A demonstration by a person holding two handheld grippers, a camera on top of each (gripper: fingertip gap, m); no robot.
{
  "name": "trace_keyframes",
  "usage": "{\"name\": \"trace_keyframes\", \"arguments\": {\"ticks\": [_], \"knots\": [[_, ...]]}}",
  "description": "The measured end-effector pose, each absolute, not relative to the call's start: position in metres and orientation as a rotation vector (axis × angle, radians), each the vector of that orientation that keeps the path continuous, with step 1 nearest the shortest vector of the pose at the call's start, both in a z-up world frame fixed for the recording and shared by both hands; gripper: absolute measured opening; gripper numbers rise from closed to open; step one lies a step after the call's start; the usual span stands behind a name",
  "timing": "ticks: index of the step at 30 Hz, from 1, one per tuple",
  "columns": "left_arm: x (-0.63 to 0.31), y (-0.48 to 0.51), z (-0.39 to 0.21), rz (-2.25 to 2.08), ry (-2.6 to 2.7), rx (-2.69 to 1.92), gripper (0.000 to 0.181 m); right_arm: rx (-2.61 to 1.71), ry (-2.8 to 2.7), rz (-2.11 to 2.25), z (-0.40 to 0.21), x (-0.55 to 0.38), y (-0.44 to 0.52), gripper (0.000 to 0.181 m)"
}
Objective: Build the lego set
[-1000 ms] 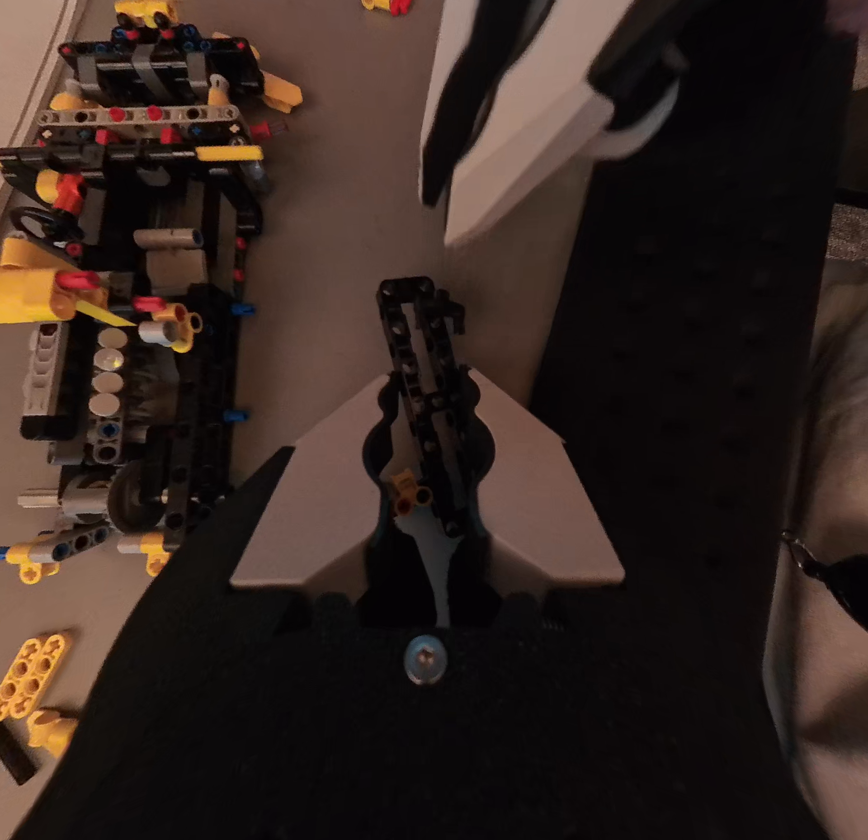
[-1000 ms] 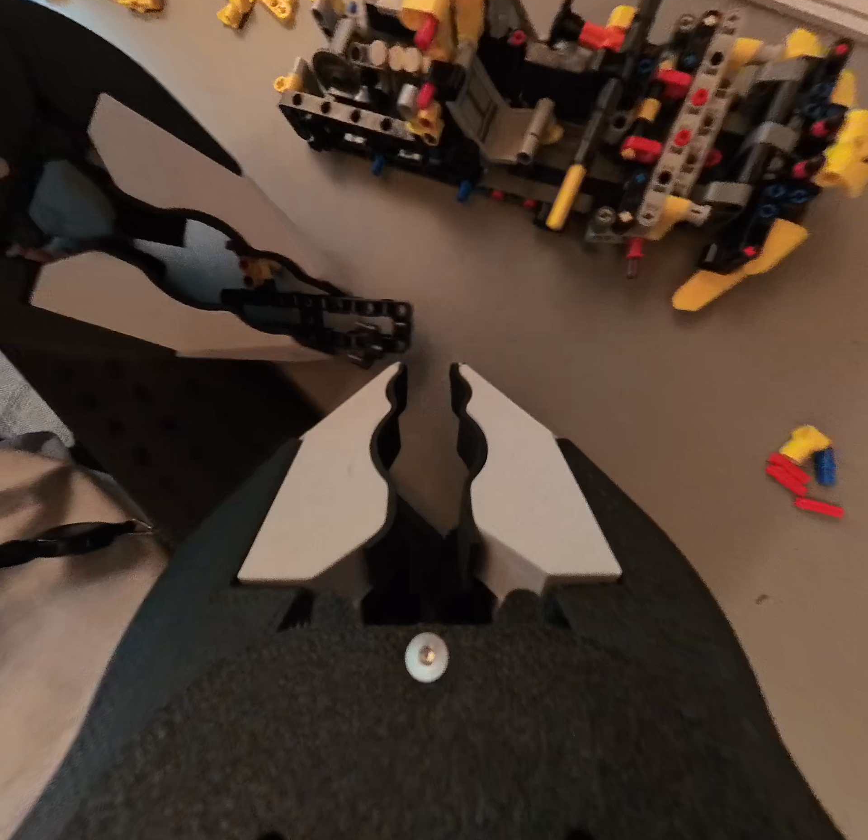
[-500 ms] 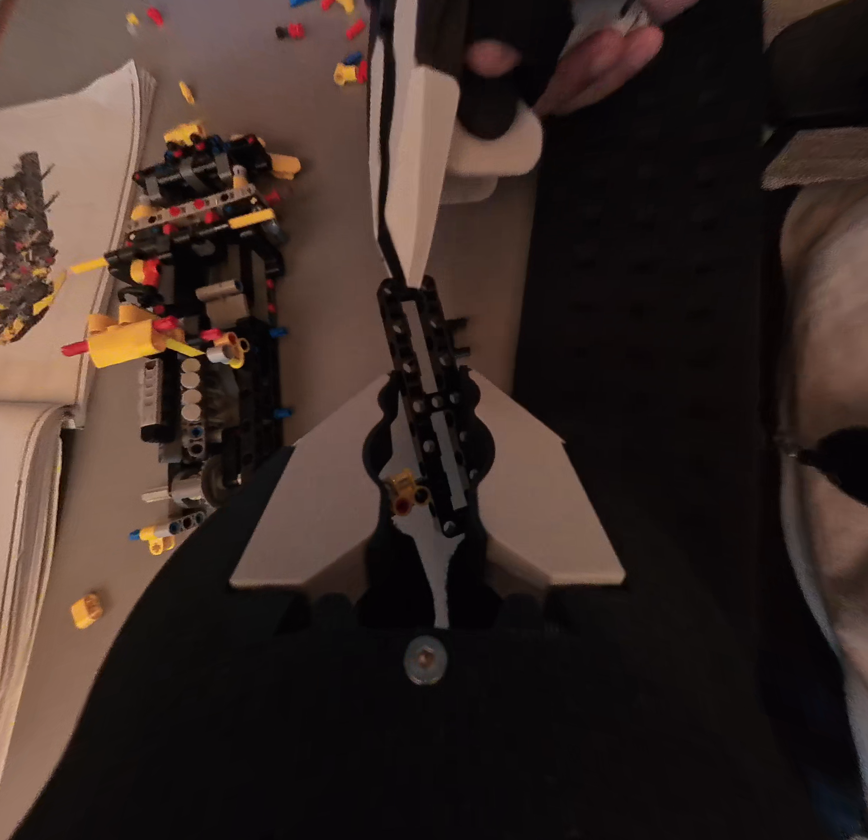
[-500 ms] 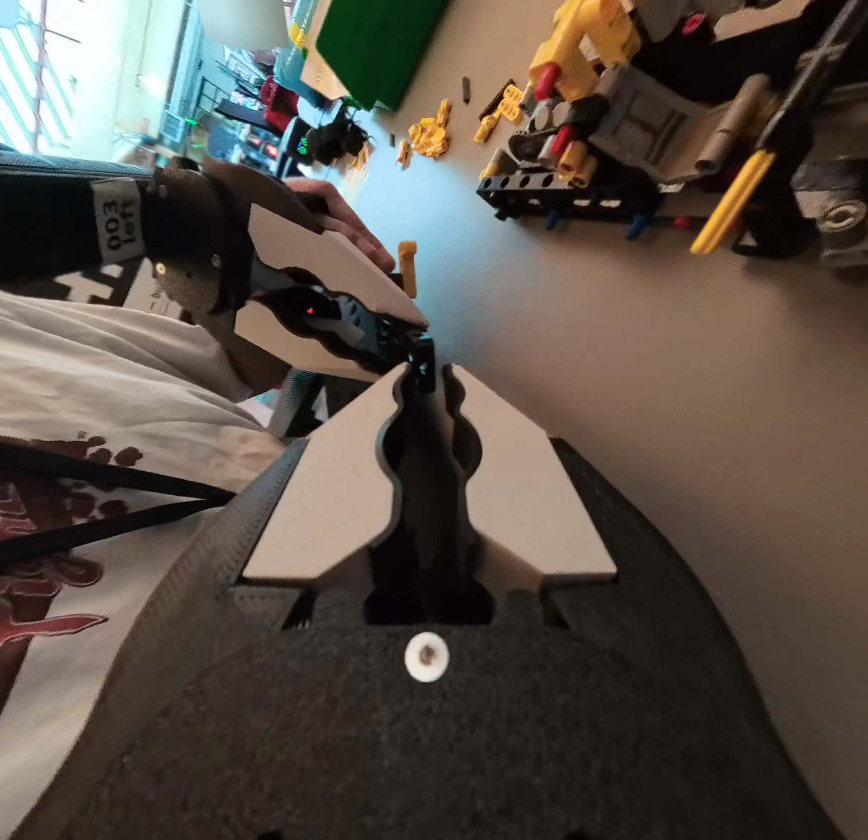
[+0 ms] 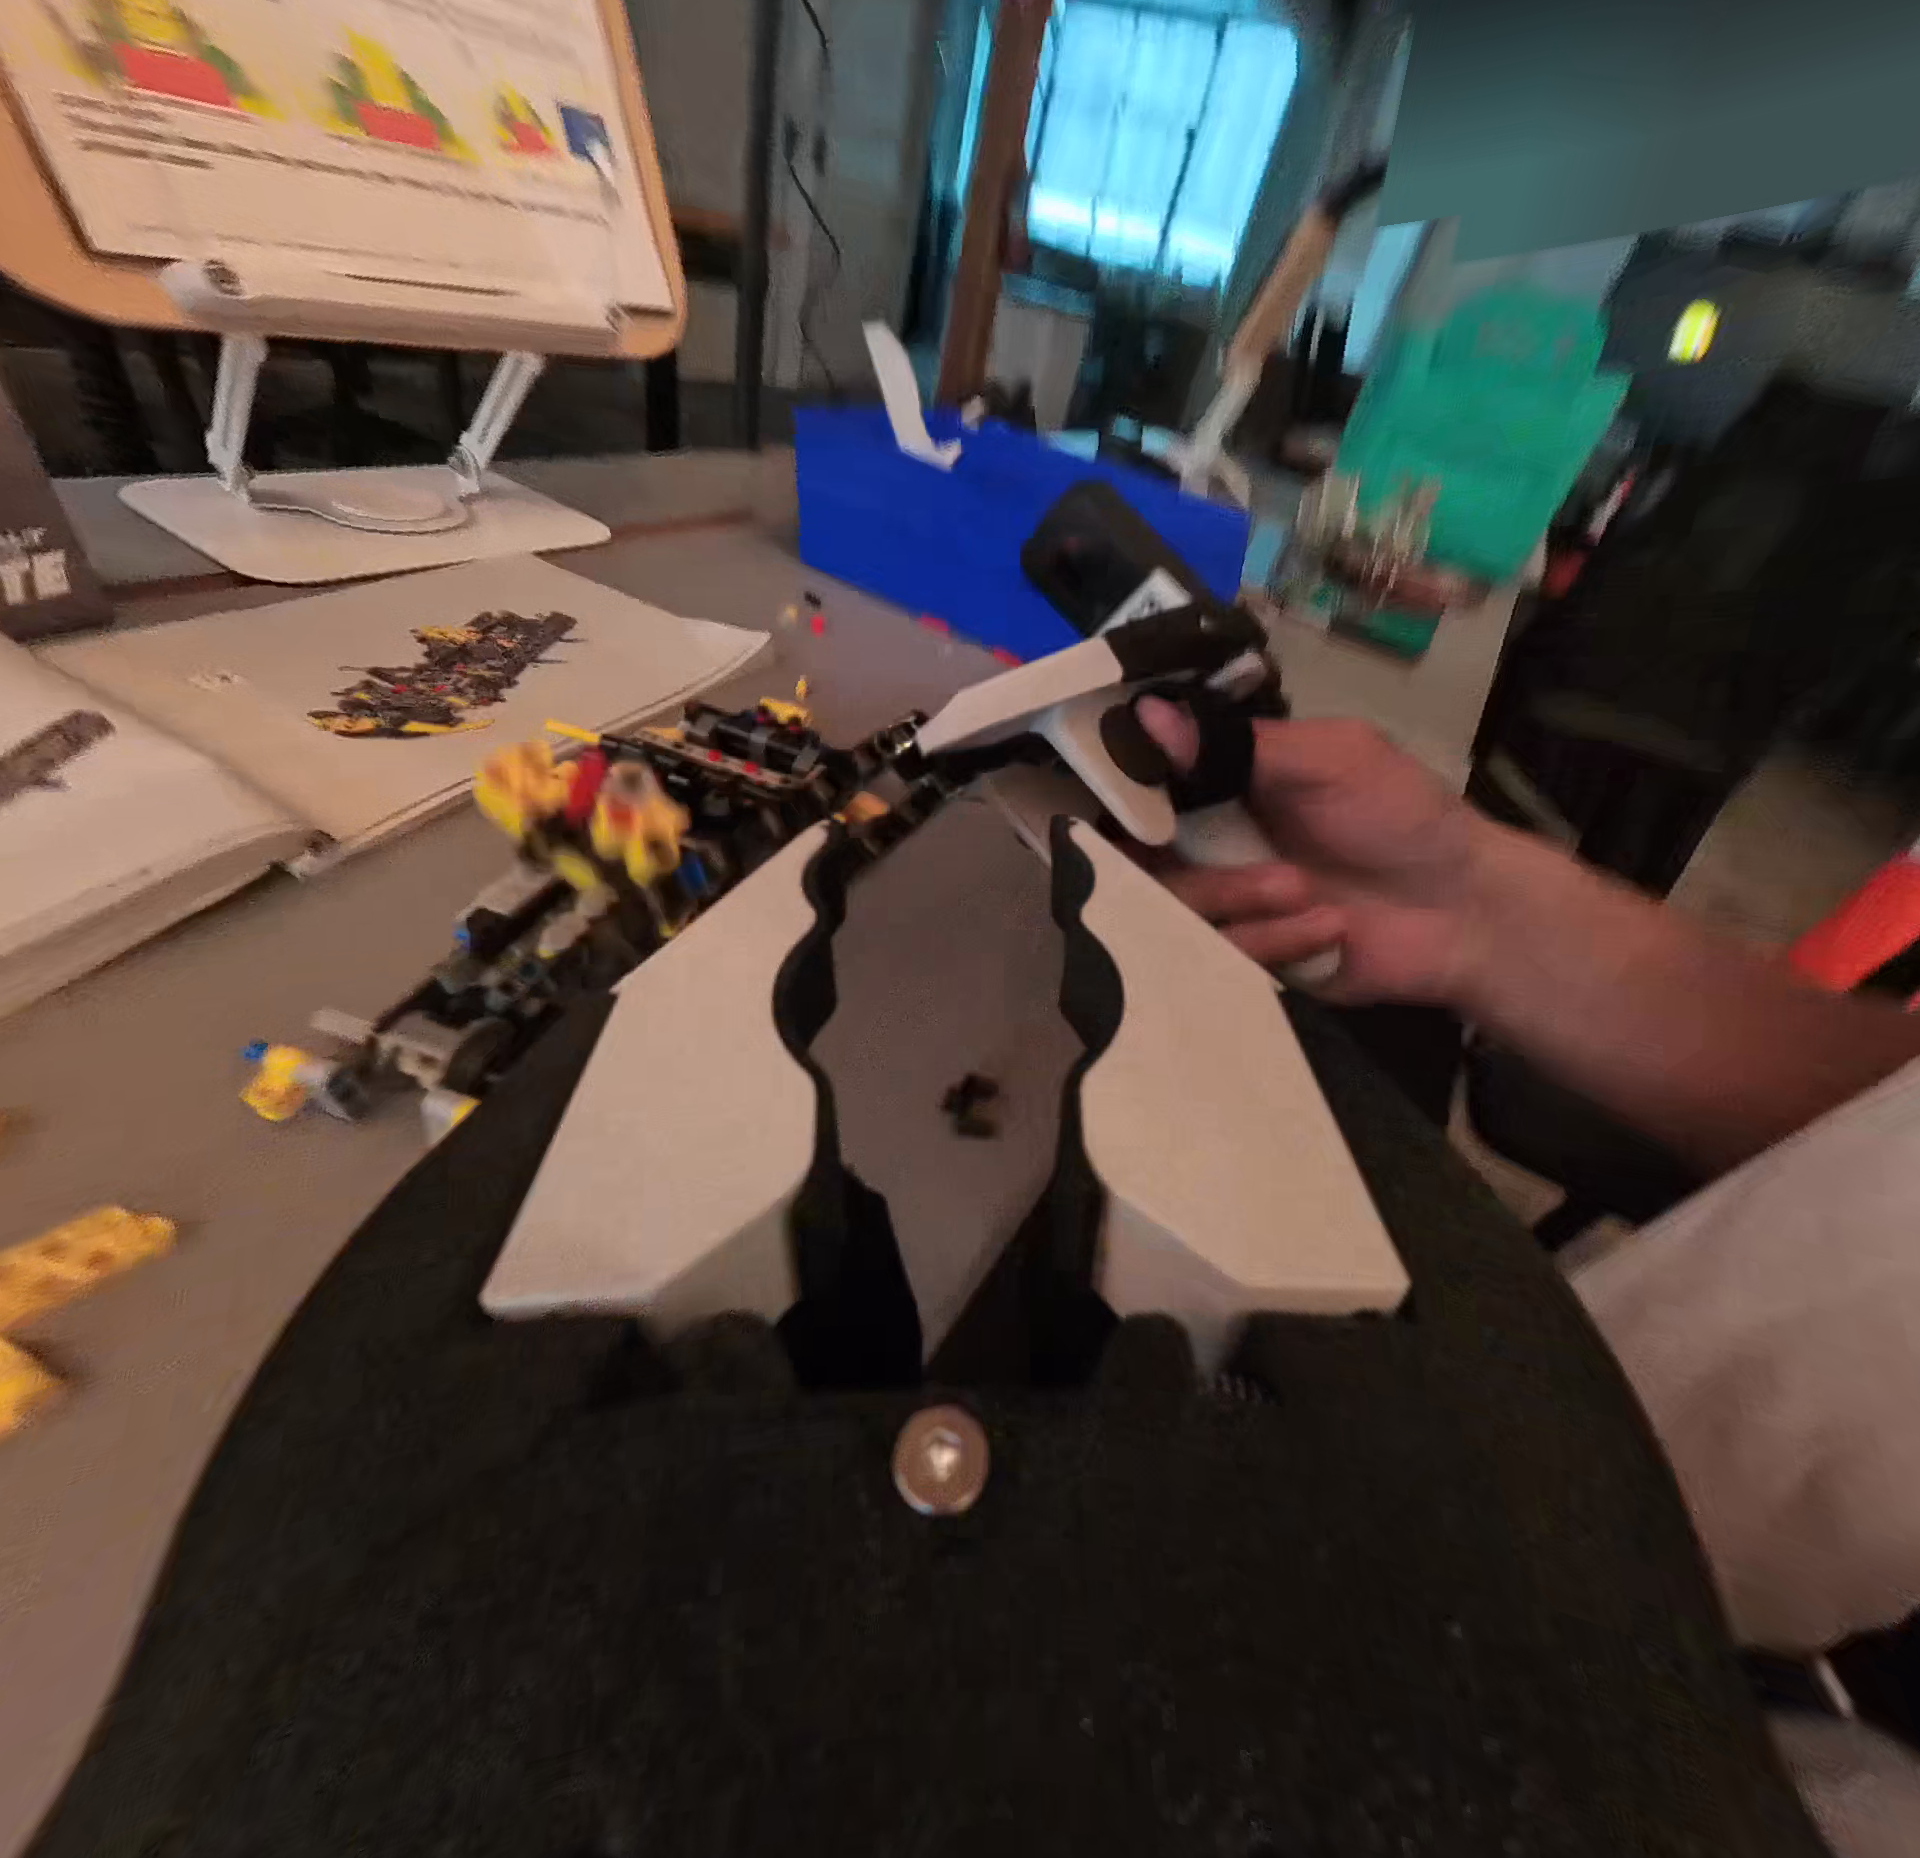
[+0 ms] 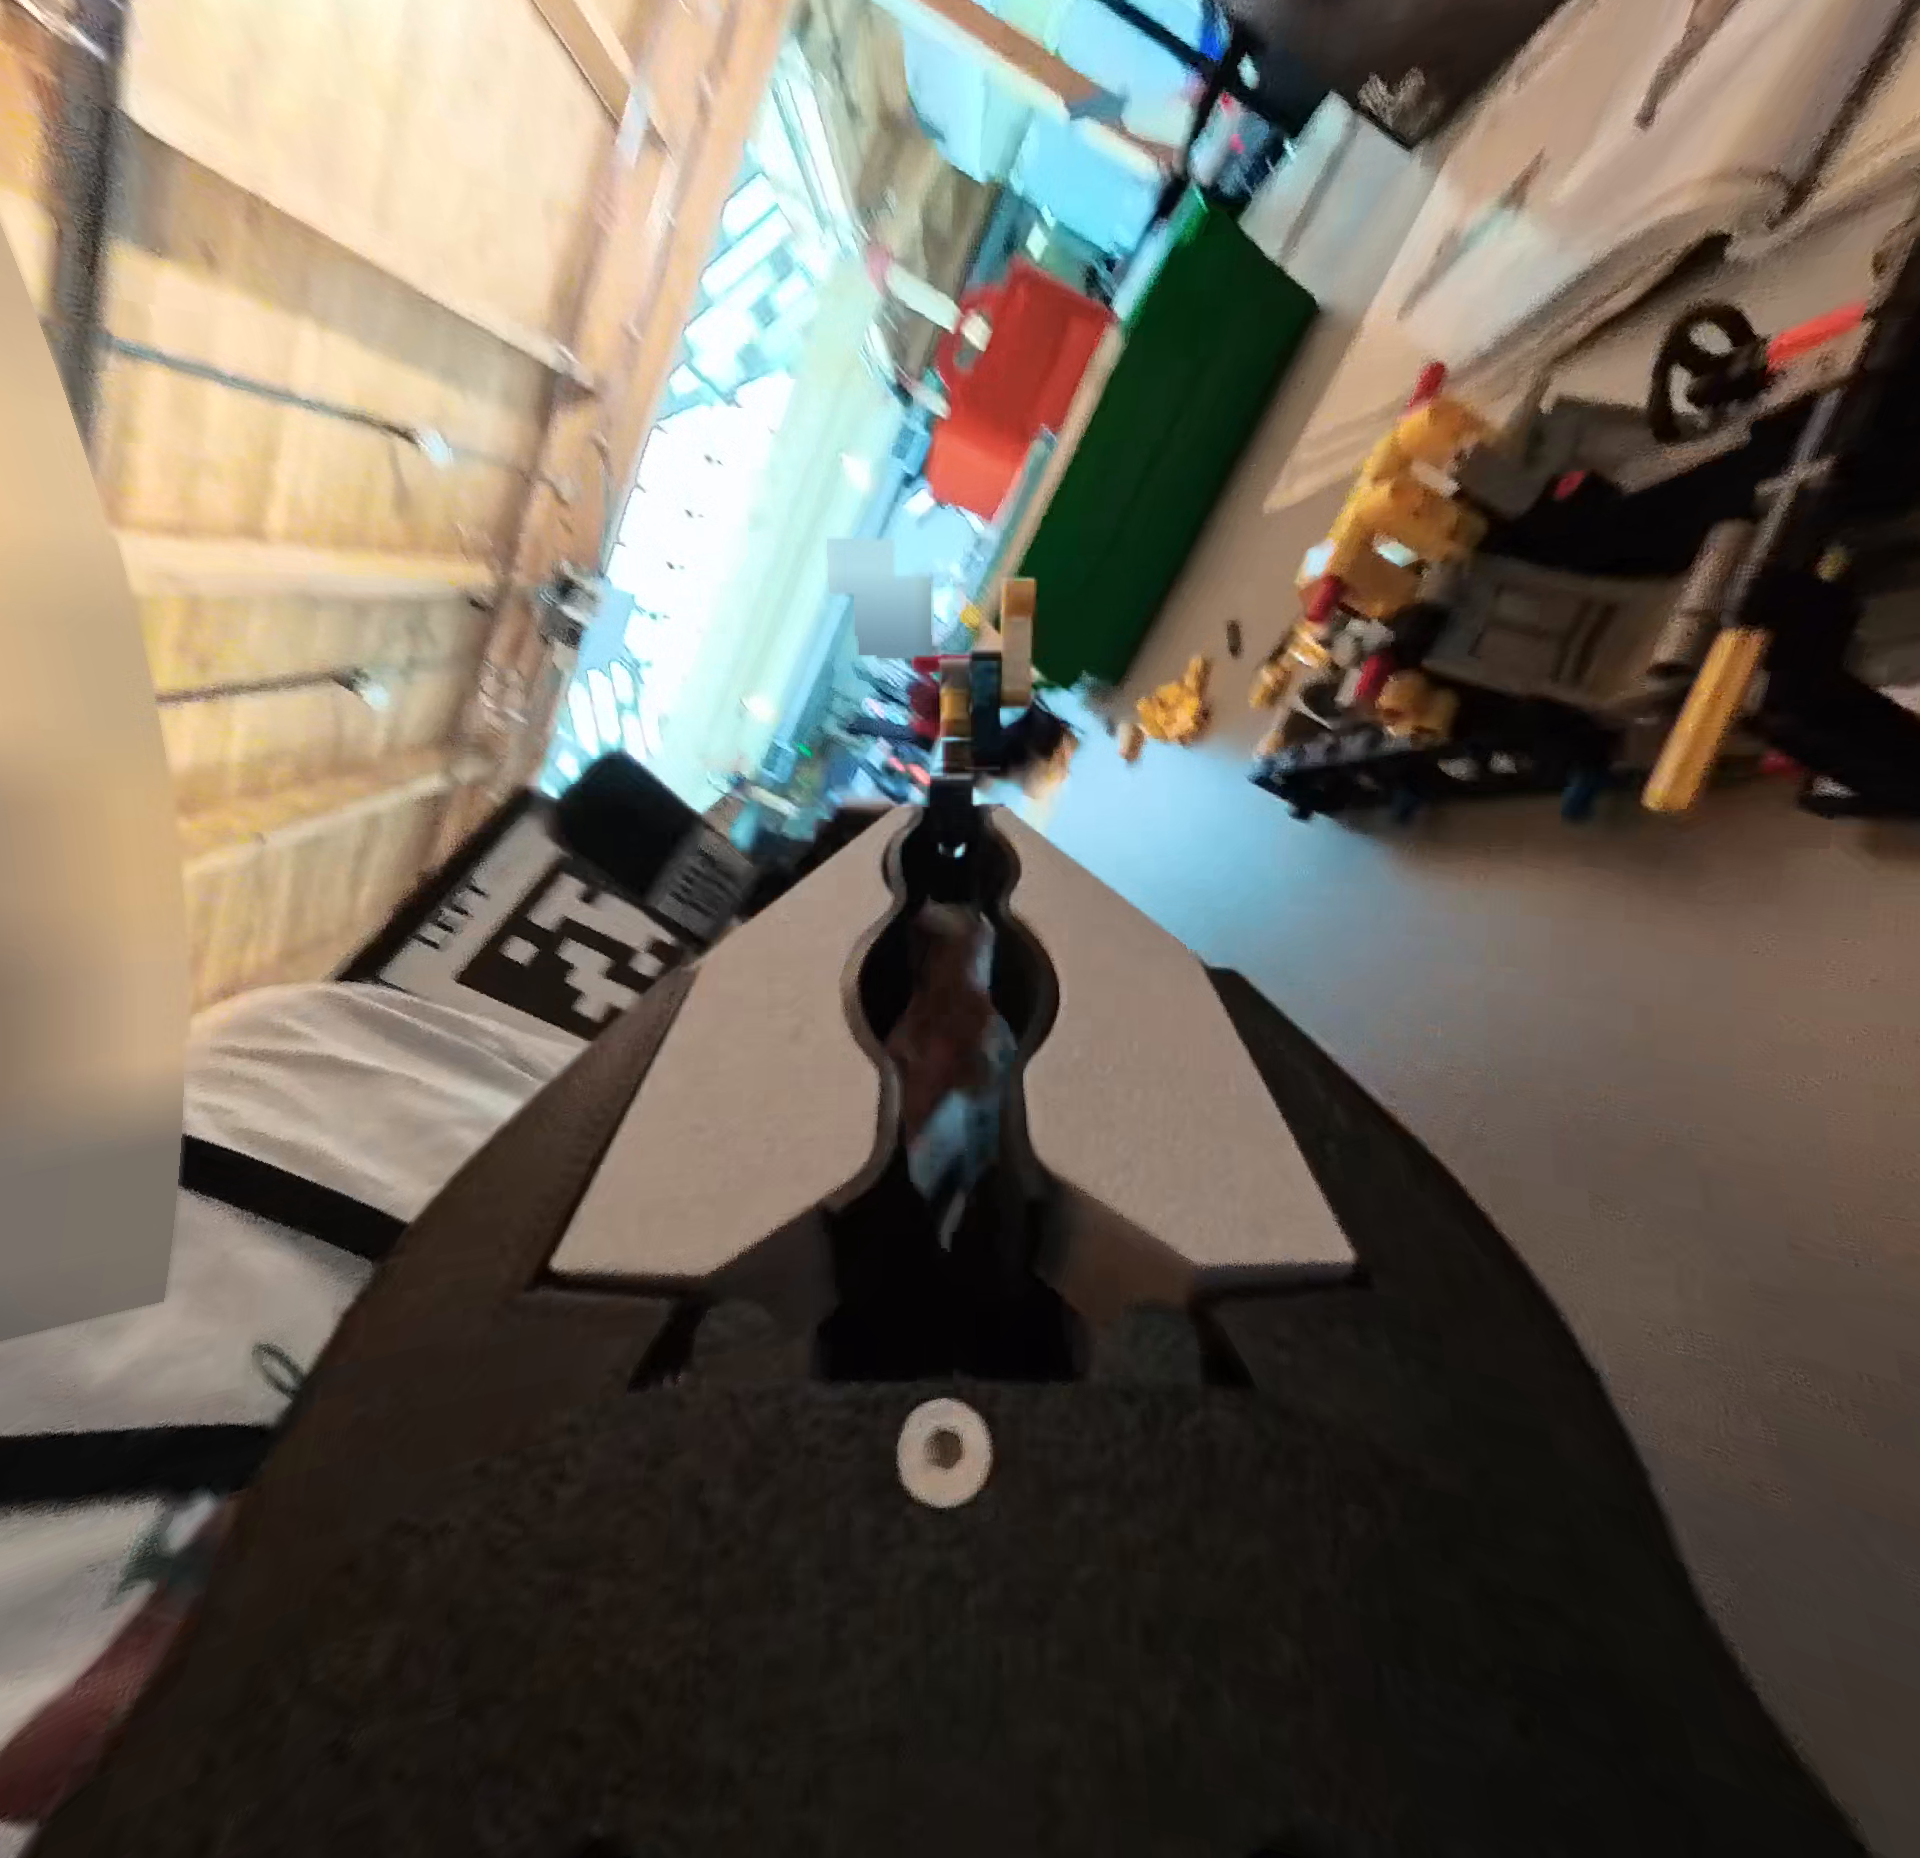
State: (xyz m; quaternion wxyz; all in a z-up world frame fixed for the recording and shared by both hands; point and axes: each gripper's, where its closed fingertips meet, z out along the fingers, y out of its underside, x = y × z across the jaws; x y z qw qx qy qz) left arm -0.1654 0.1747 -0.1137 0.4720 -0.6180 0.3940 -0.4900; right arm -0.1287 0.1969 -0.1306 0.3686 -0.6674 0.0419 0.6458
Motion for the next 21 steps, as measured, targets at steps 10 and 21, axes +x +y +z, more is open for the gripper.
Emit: {"name": "trace_keyframes", "arguments": {"ticks": [10, 21], "knots": [[-0.166, 0.196, -0.092, -1.519, 0.450, -1.442, 0.016, -1.355, 0.288, 1.865, -0.097, -0.165, 0.199, 0.006], [-0.176, 0.214, -0.094, -1.716, 0.204, -1.470, 0.010, -1.454, 0.217, 1.769, -0.109, -0.181, 0.197, 0.006]]}}
